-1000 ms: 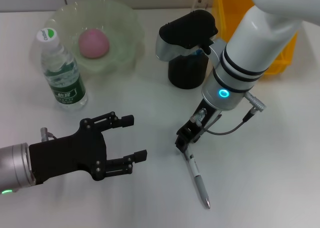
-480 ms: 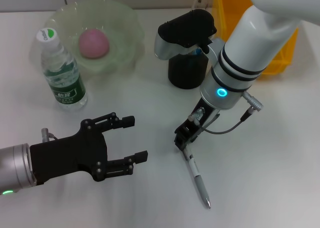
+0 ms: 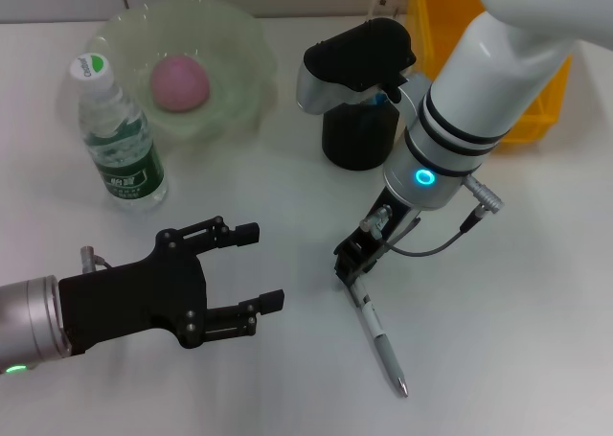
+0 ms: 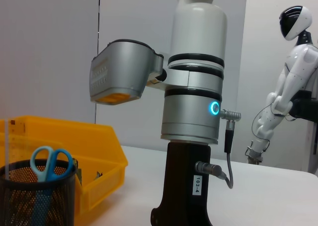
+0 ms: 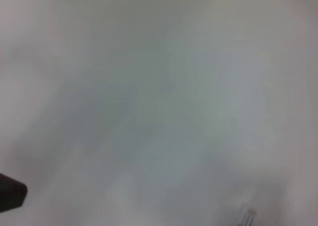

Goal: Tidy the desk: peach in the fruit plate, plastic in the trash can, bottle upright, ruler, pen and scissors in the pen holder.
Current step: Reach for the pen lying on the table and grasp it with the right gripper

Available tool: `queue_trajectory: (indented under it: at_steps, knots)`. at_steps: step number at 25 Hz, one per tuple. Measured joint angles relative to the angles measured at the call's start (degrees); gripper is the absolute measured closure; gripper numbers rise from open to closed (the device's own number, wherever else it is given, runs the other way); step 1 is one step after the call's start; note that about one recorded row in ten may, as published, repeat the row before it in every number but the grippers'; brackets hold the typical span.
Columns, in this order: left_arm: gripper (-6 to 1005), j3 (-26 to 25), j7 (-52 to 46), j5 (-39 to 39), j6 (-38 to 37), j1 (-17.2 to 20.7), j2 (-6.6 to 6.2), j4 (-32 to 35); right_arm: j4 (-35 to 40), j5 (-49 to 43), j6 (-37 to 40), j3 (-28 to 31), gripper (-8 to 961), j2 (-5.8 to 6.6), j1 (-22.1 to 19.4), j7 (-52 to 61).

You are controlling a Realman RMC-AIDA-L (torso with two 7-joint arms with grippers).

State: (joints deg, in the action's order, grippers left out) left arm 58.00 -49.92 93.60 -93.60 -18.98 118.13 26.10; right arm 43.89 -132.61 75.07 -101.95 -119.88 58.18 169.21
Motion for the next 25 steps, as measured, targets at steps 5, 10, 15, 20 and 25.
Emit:
queue_trajectory:
  at_steps: [5, 10, 15, 20, 25]
  knots:
    - [209, 0.0, 0.0, 0.0, 0.0, 0.0, 0.00, 0.0, 0.9, 0.2, 0.6, 0.0, 700, 0.00, 0.0, 0.0]
    - [209, 0.0, 0.0, 0.0, 0.0, 0.0, 0.00, 0.0, 1.8, 0.6, 0.8, 0.0, 691, 0.00, -0.3, 0.0]
    - [209, 0.0, 0.0, 0.0, 0.0, 0.0, 0.00, 0.0, 1.5, 0.7, 0.9, -0.2, 674, 0.00, 0.0, 0.0]
    - [209, 0.0, 0.0, 0.0, 0.0, 0.0, 0.00, 0.0, 1.2, 0.7, 0.8, -0.6, 655, 0.00, 0.0, 0.0]
    - [209, 0.0, 0.0, 0.0, 0.0, -0.1, 0.00, 0.0, 0.8, 0.7, 0.4, -0.7, 605, 0.00, 0.0, 0.0]
